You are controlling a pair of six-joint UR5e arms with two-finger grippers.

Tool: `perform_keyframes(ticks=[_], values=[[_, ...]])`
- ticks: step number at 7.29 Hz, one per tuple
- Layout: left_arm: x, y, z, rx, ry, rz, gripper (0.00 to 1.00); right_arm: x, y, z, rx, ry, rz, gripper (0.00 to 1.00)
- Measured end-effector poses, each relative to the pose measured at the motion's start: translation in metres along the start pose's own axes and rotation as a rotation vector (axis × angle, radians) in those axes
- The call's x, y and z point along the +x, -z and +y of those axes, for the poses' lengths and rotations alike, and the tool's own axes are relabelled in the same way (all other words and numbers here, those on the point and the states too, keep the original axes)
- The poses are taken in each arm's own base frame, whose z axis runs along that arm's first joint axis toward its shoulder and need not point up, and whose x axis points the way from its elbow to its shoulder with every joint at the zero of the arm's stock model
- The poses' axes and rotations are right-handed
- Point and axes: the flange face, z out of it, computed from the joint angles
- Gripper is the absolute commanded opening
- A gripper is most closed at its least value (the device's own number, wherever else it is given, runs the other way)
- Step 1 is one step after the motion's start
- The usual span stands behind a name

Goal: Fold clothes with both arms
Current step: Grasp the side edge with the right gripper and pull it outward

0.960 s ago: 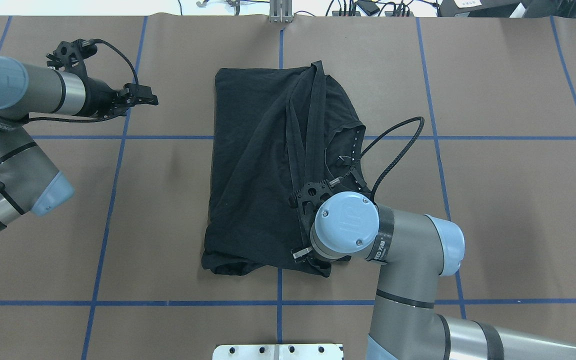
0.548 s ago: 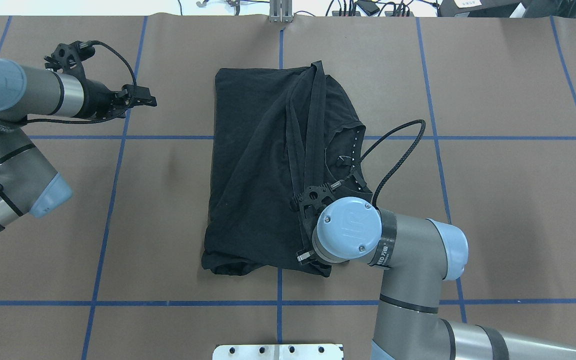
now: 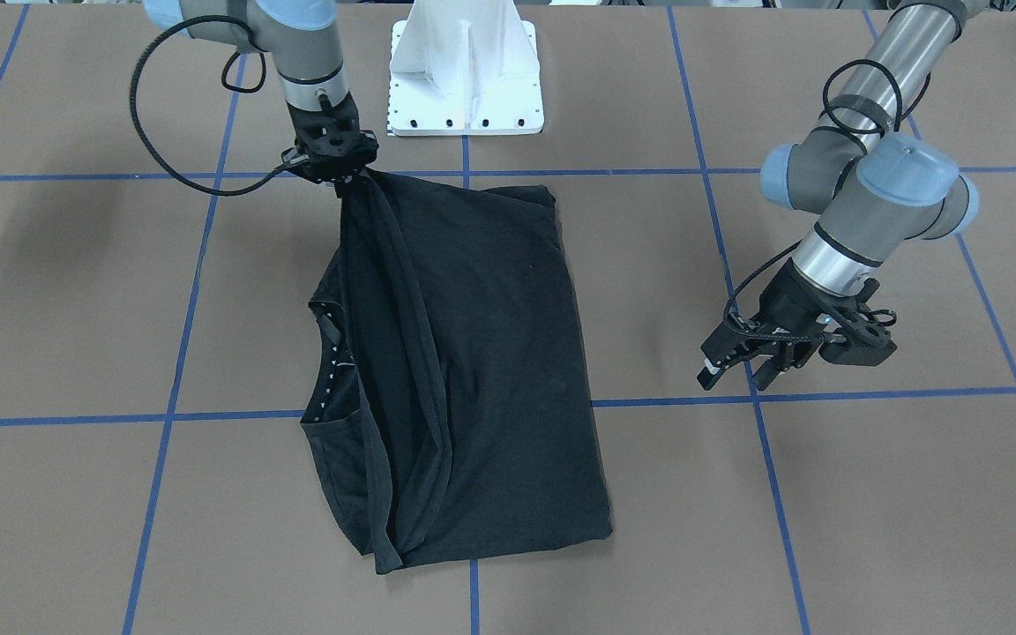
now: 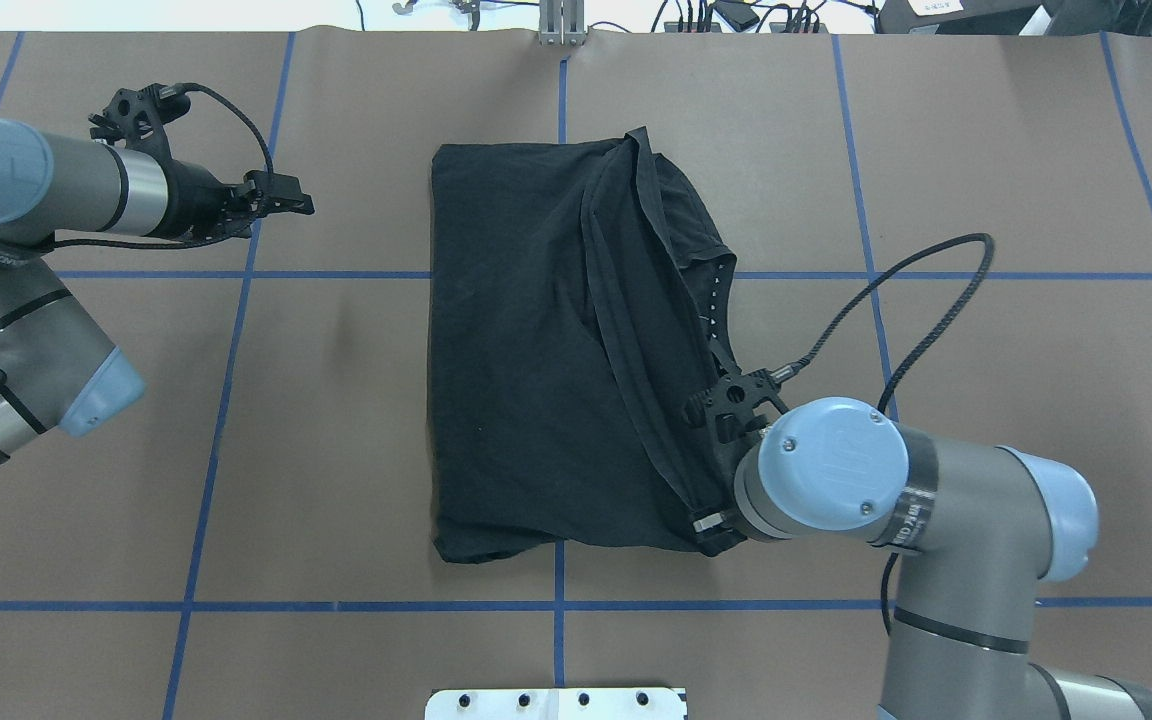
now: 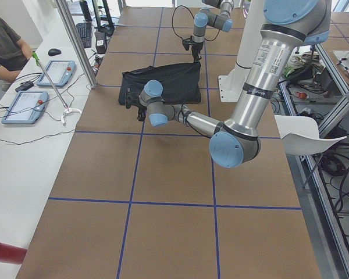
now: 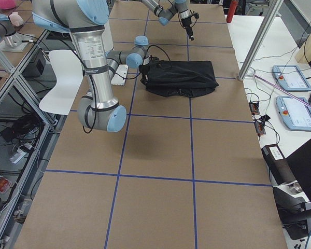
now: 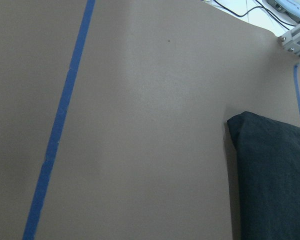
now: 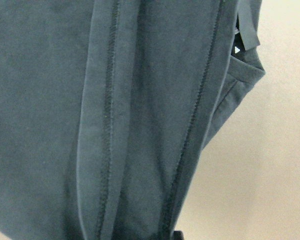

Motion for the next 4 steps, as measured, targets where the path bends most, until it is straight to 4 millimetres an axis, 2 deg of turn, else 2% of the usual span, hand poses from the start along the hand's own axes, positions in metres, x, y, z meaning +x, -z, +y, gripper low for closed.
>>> perform_keyframes(ticks=[1, 4], values=[[0.0000, -0.0002, 0.0002, 0.000, 0.000, 0.000, 1.00, 0.0052, -0.0037, 0.0051, -0.009, -0.024, 0.011, 0.99], [0.0006, -0.0013, 0.0014, -0.001, -0.001, 0.000, 1.00, 0.0090, -0.0133, 0.0094, -0.023, -0.060, 0.031, 1.00]])
